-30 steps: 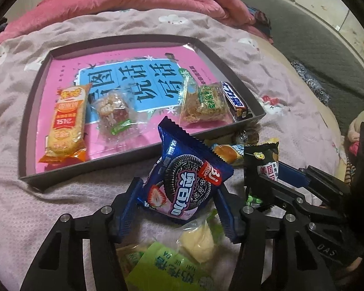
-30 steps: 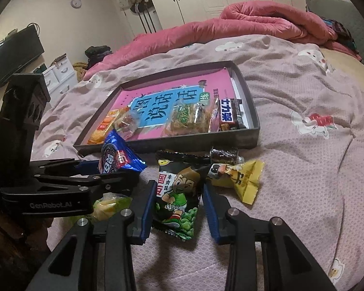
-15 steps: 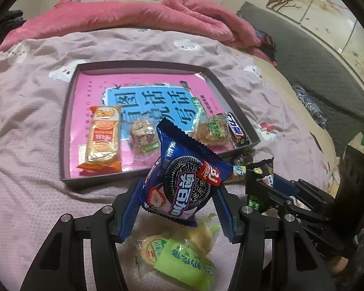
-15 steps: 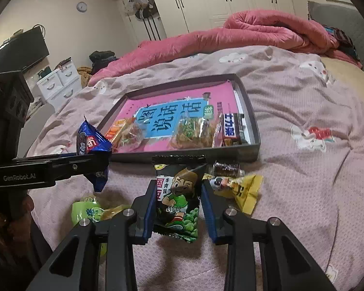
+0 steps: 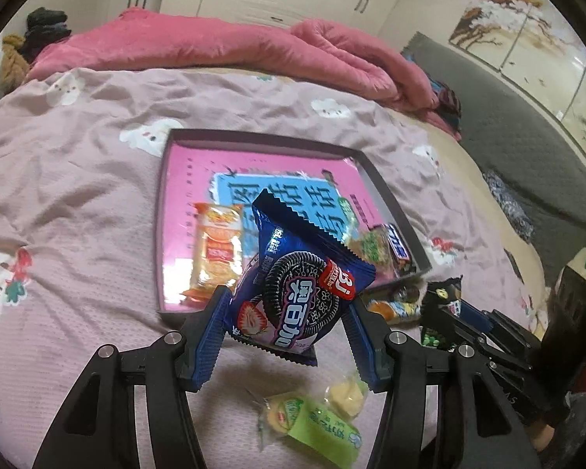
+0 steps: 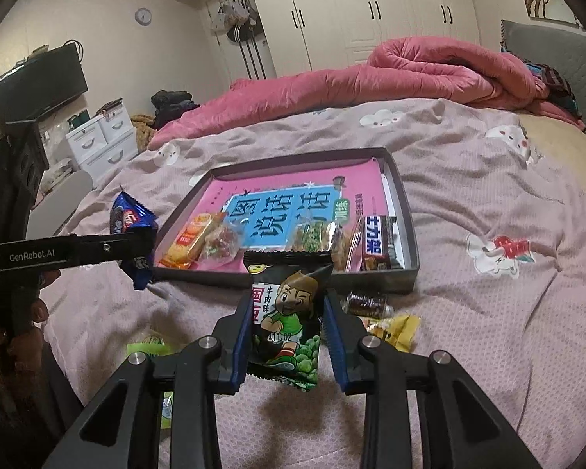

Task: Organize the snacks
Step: 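Carry the cookie bag into the tray with the left tool while the right tool carries the pea bag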

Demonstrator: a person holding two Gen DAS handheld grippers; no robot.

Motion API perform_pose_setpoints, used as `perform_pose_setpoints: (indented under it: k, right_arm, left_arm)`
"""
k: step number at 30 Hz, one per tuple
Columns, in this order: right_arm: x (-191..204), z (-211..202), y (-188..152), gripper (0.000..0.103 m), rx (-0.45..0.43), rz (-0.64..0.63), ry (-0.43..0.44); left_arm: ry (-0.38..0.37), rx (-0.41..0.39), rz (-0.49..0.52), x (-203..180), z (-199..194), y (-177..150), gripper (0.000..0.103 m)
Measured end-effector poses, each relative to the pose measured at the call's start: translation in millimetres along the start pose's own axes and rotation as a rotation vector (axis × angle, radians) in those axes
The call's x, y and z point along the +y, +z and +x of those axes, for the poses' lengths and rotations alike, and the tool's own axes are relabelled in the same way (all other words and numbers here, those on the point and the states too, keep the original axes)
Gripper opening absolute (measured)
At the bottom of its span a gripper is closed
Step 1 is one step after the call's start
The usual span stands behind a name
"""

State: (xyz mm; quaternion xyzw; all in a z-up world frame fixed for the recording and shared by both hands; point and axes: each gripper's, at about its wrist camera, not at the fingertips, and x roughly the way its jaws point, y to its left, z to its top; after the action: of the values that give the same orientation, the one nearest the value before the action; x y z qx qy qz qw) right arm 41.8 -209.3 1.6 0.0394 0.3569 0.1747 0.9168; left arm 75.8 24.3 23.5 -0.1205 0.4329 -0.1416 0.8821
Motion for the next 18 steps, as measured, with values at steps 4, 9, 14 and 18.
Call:
perform_pose_setpoints:
  k: [4,9,14,18]
  right_arm:
    - [-1.2,-2.2,6.5,0.034,-0.018,0.002,-0.003]
    - [-4.0,-4.6,14.1,0.034,-0.038,0.010,-0.009]
    - [-6.1,-4.5,22.8,0.034,-0.057,0.010,-0.018]
    - [-6.9,-3.1,30.0,0.034,-0.072,0.008,-0.025]
  left_arm:
    - [0.016,-0.027,-0.026,9.7,-6.9,5.5,0.059]
    - [0.039,-0.067,-0.066,23.9,-16.0,12.4,0.059]
    - [0.069,-0.100,-0.094,35.6,-22.0,16.9,0.059]
    - [0.087,-0.121,-0.086,35.4,-22.2,21.0,0.059]
